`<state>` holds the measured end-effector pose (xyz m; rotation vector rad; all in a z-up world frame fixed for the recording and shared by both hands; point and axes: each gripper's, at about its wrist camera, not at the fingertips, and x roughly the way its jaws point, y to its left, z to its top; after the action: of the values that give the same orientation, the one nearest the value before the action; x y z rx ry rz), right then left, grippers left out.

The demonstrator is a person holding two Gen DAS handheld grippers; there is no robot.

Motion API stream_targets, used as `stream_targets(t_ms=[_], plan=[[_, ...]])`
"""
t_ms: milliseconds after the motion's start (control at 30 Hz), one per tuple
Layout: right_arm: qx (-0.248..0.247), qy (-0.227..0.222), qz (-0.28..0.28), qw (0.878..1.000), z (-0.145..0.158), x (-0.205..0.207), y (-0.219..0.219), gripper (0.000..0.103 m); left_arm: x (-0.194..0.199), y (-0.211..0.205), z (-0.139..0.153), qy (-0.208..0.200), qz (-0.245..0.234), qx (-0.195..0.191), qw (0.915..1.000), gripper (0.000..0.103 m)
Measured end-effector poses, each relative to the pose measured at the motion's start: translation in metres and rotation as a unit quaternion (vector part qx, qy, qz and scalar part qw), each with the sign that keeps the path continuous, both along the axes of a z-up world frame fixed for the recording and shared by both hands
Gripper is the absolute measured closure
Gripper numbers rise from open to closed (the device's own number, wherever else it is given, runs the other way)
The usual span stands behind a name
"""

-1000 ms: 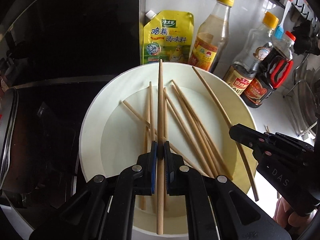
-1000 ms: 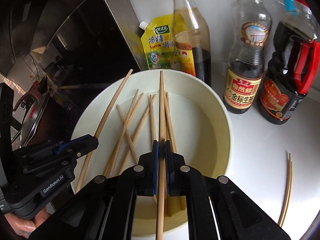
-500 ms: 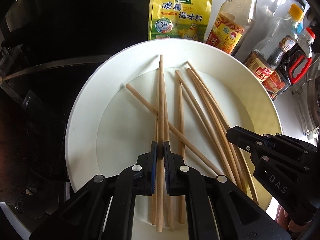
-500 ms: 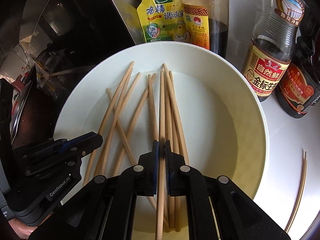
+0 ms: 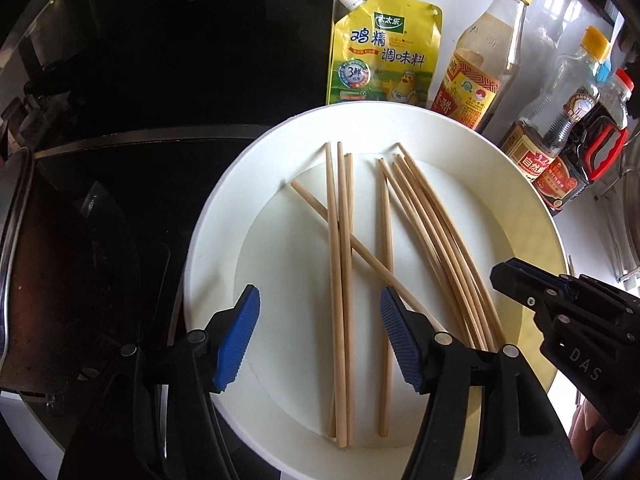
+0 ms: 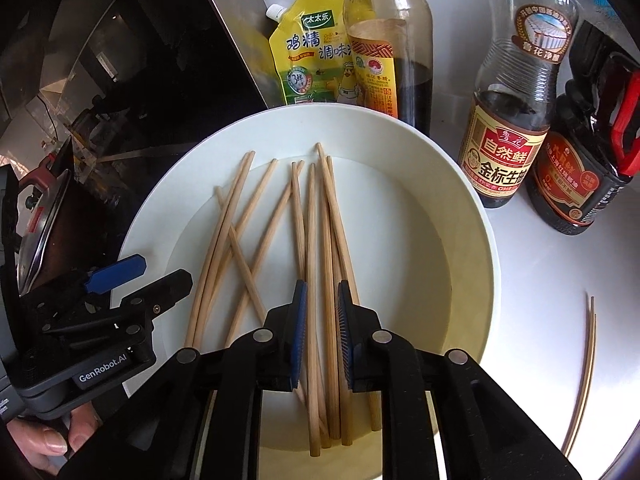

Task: Organize utensils
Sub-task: 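Open the left tool into the basin while the right tool releases its chopstick, then move both open tools back to the last two chopsticks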

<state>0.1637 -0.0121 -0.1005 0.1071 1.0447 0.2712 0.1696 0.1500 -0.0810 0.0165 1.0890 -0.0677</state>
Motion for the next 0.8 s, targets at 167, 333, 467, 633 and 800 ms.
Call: stream_targets(t_ms=[167, 333, 467, 633, 800], plan=[[0.004, -0.01, -0.006, 1.0, 0.009, -0.016, -0.007, 0.08, -0.014, 0.002, 0.009, -0.006, 0.0, -0.003, 1.0, 0.036], [0.008, -0.021, -0.014, 1.0, 0.018, -0.037, -0.014, 0.074, -0.032, -0.004, 0.022, -0.026, 0.004, -0.006, 0.9996, 0.033], [0.009, -0.031, -0.022, 0.999, 0.023, -0.055, -0.024, 0.074, -0.044, -0.01, 0.03, -0.037, 0.001, -0.01, 0.9993, 0.032], [0.005, -0.041, -0.035, 0.999, 0.027, -0.077, -0.041, 0.069, -0.061, -0.023, 0.037, -0.047, -0.008, -0.015, 0.9988, 0.031], [-0.006, -0.04, -0.043, 0.998, 0.026, -0.093, -0.058, 0.063, -0.076, -0.042, 0.036, -0.044, -0.013, -0.02, 0.9987, 0.03]])
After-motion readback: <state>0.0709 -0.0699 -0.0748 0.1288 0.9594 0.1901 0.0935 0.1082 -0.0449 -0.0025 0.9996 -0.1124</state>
